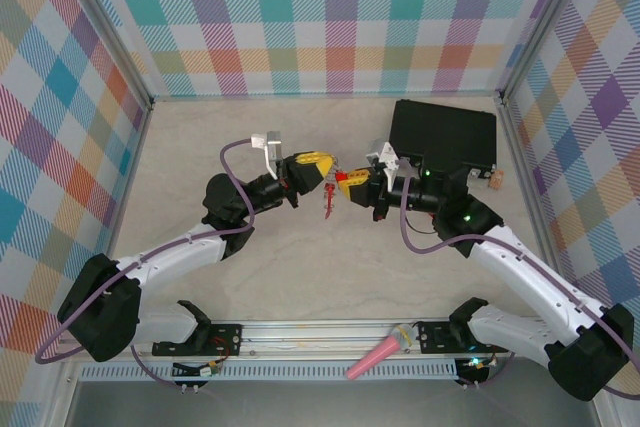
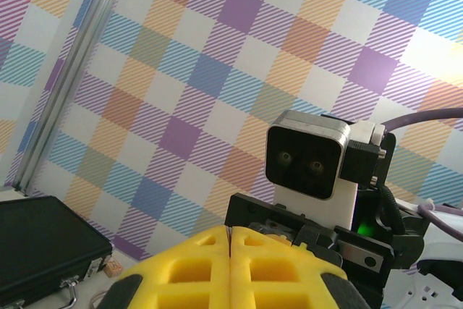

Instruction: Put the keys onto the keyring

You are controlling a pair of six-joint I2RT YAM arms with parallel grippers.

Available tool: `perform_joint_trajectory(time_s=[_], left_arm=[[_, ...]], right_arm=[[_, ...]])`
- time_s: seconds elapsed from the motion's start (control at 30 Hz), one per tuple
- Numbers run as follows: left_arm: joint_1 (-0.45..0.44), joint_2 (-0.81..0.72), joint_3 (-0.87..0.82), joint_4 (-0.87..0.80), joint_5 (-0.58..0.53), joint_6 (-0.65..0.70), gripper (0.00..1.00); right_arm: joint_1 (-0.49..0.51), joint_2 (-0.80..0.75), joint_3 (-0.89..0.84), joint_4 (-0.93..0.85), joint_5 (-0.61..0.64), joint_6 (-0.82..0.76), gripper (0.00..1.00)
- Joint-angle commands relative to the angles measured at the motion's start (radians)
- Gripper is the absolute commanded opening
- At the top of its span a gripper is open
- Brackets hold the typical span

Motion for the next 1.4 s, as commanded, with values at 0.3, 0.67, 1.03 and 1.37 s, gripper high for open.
perform_joint_trajectory(time_s=[0.3,0.67,1.03,1.37], left_arm=[[-0.002,0.001,-0.003,0.059,0.046,0.015,0.0],[-0.002,0.012,-0.016,0.062,0.082,0.006,0.0],[-0.002,0.004,-0.021,0.05,0.099,0.008,0.0],[-0.002,-0.026,-0.027,-0.03,0.122,0.055,0.0]], right_arm=[[0.004,-0.013,0.05,-0.074,0.009,-0.05,0.02],[0.004,0.014,0.089,-0.097,-0.004,-0.055,0.02],[0.002,0.023,0.108,-0.123,0.019,-0.077,0.02],[0.002,-0.007,0.133,-0.194,0.066,-0.14,0.02]])
